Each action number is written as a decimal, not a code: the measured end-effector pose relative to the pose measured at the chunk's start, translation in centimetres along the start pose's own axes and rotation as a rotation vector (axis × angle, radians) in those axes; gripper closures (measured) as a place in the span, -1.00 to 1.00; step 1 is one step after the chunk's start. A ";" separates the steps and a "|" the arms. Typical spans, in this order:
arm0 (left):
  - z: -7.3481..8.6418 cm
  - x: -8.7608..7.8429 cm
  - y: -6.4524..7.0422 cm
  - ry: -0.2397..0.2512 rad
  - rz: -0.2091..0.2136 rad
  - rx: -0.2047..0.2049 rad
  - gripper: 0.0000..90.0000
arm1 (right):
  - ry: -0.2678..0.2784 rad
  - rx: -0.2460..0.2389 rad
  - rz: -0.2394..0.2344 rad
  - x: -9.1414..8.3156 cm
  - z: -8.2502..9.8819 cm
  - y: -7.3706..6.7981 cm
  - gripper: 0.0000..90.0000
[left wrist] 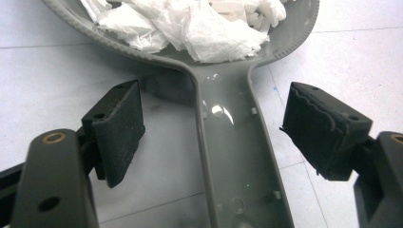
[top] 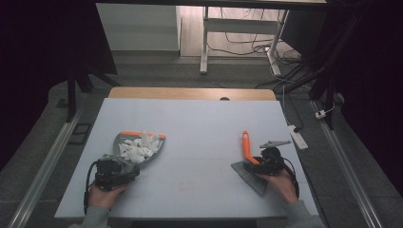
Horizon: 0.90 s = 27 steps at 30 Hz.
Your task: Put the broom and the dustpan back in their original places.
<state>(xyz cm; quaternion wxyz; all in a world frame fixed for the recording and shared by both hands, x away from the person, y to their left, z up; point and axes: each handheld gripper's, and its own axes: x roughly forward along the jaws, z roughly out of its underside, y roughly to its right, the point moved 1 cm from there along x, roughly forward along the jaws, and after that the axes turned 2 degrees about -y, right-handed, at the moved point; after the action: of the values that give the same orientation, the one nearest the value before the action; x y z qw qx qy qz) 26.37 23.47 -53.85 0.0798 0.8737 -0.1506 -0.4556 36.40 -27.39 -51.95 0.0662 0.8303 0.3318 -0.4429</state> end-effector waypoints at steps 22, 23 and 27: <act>-0.1 -2.8 0.2 0.111 0.055 0.248 -0.37 | 0.165 -0.187 -0.008 -2.2 0.0 -2.2 0.00; -0.2 -2.8 0.2 0.111 0.065 0.261 -0.37 | 0.172 -0.201 -0.015 -2.3 0.1 -2.3 0.00; -0.4 -2.6 0.2 0.108 0.103 0.284 -0.37 | 0.189 -0.232 -0.029 -2.6 0.6 -2.6 0.00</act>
<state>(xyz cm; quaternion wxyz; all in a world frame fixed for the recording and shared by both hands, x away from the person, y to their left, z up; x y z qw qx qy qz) 25.29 24.14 -51.58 -0.0135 0.8905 -0.2535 -0.3776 33.36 -26.88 -49.84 0.1238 0.8503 0.3974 -0.3221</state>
